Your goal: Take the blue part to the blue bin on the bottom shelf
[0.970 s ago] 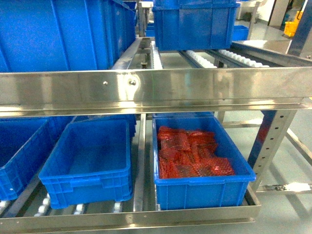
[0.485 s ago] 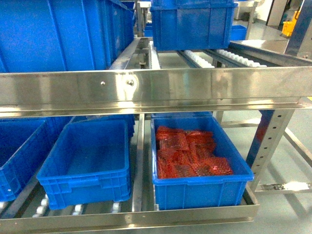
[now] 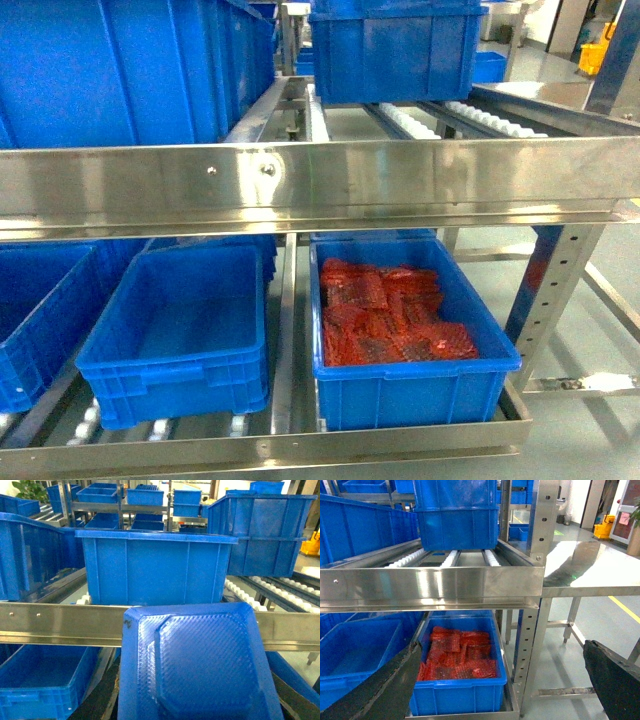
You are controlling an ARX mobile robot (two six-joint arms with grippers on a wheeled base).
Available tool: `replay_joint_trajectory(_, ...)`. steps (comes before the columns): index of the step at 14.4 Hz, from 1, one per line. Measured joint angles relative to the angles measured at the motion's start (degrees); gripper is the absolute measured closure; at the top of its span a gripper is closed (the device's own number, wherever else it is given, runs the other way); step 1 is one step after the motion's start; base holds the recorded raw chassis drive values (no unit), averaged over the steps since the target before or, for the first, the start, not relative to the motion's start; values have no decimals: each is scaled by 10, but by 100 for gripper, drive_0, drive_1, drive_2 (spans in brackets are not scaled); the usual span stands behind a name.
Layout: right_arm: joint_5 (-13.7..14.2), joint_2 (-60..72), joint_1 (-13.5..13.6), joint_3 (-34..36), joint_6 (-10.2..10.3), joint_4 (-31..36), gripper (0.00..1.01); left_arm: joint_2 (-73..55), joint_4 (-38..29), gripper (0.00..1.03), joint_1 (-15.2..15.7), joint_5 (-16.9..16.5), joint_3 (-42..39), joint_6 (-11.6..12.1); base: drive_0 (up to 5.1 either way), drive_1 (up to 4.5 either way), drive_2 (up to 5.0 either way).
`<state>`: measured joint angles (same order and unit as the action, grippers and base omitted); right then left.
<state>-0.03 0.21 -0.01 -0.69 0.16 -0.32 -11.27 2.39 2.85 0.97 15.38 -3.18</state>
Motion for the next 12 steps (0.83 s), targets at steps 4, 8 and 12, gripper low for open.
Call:
replay_joint_trajectory(4,0,0,0,0,0,0,3,0,0,59,0,0,0,0,0,0,0)
replay_joint_trajectory(8,0,0,0,0,0,0,3,0,0,59,0,0,0,0,0,0,0)
replay_joint_trajectory(12,0,0,0,0,0,2,3,0,-2,59,0,0,0,0,0,0,0)
